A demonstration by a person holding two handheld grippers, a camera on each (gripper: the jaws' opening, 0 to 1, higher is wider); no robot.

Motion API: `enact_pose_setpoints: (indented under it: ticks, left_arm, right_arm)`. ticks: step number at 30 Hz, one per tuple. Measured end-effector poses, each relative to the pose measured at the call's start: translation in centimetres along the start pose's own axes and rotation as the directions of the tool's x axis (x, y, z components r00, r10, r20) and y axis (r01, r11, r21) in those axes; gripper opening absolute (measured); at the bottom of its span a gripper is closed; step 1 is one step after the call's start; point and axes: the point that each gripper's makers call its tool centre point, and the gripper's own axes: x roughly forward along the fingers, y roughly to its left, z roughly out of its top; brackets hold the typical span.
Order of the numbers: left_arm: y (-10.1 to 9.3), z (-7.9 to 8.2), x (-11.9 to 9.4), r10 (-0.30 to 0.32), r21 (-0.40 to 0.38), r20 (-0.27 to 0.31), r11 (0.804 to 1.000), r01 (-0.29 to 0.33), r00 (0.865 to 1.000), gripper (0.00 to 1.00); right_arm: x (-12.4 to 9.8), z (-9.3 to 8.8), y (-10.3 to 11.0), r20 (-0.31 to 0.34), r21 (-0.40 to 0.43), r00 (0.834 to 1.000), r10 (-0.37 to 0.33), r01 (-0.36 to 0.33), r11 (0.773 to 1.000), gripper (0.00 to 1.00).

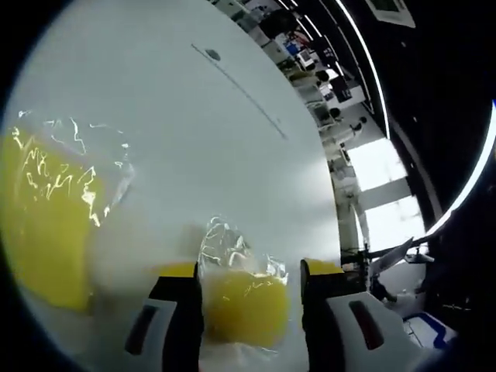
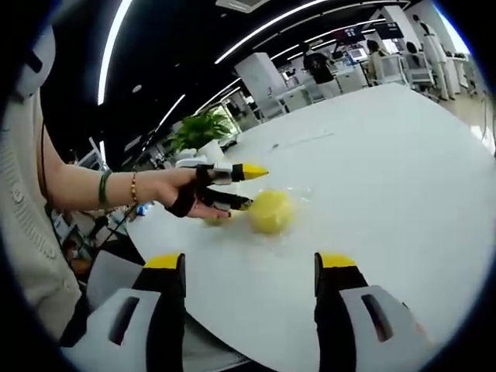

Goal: Compare the silicone blocks by pressing each to a similar depth, holding the contact briefly, and releasing to observe deformation and rebound differences across the visible hardness samples.

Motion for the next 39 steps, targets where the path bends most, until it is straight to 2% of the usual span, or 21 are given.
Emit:
enact_pose_setpoints:
  ticks: [6, 11, 14, 16, 19, 23, 27, 30, 32, 34, 35, 37, 39]
  left_arm:
    - [1.4, -0.3, 0.3, 0.050, 0.010, -0.022, 0.999, -0.050, 0.998, 0.23]
    - [1.7, 0.1, 0.5, 0.053, -0.036, -0.009, 0.998, -0.053, 0.999, 0.18]
    - [1.9, 0.3, 0.7, 0.054, -0.046, 0.008, 0.998, -0.053, 0.999, 0.12]
    - [1.7, 0.3, 0.9, 0.038, -0.016, 0.009, 0.999, -0.038, 0.999, 0.09]
    - [1.5, 0.3, 0.9, 0.027, 0.081, 0.009, 0.996, -0.028, 1.000, 0.03]
    - [1.2, 0.1, 0.9, 0.020, 0.111, 0.005, 0.994, -0.020, 1.000, 0.00]
    - [0.5, 0.1, 0.5, 0.009, 0.239, 0.003, 0.971, -0.009, 1.000, 0.00]
    - [-0.2, 0.1, 0.2, -0.002, 0.262, 0.003, 0.965, 0.002, 1.000, 0.00]
    - [-0.8, 0.2, -0.2, -0.010, 0.300, 0.013, 0.954, 0.006, 1.000, 0.00]
    - [-1.8, 0.3, -0.5, -0.028, 0.360, 0.019, 0.933, 0.019, 0.999, 0.00]
    - [-2.4, 0.3, -0.8, -0.038, 0.405, 0.020, 0.914, 0.027, 0.999, 0.00]
    - [-3.3, 0.3, -1.2, -0.053, 0.443, 0.026, 0.896, 0.036, 0.998, 0.00]
    - [-4.3, 0.2, -1.7, -0.058, 0.514, 0.023, 0.857, 0.038, 0.998, 0.00]
  right_arm:
    - [0.1, -0.4, -0.2, -0.009, 0.007, 1.000, 0.001, -0.001, 1.000, 0.60]
    - [0.1, -0.6, -0.4, -0.013, 0.014, 1.000, -0.001, 0.001, 1.000, 0.59]
    - [0.2, -0.9, -0.5, -0.019, 0.015, 1.000, -0.002, 0.002, 1.000, 0.58]
    - [0.1, -1.0, -0.5, -0.022, 0.018, 1.000, -0.001, 0.002, 1.000, 0.57]
    - [0.1, -1.1, -0.6, -0.026, 0.021, 1.000, -0.005, 0.006, 1.000, 0.56]
    - [0.2, -1.2, -0.7, -0.029, 0.021, 1.000, -0.006, 0.007, 1.000, 0.55]
    - [0.4, -0.9, -0.6, -0.027, 0.019, 1.000, -0.002, 0.002, 1.000, 0.55]
    - [0.5, -0.7, -0.4, -0.024, 0.013, 1.000, 0.003, -0.003, 1.000, 0.55]
    - [0.5, -0.5, -0.2, -0.022, 0.010, 1.000, 0.007, -0.007, 1.000, 0.55]
    - [0.5, -0.3, 0.1, -0.022, 0.001, 1.000, 0.008, -0.008, 1.000, 0.56]
    - [0.4, -0.3, 0.2, -0.023, -0.004, 1.000, 0.010, -0.010, 1.000, 0.56]
    - [0.4, -0.2, 0.3, -0.027, -0.013, 1.000, 0.010, -0.010, 1.000, 0.56]
    - [0.2, 0.1, 0.6, -0.023, -0.021, 1.000, 0.012, -0.012, 1.000, 0.56]
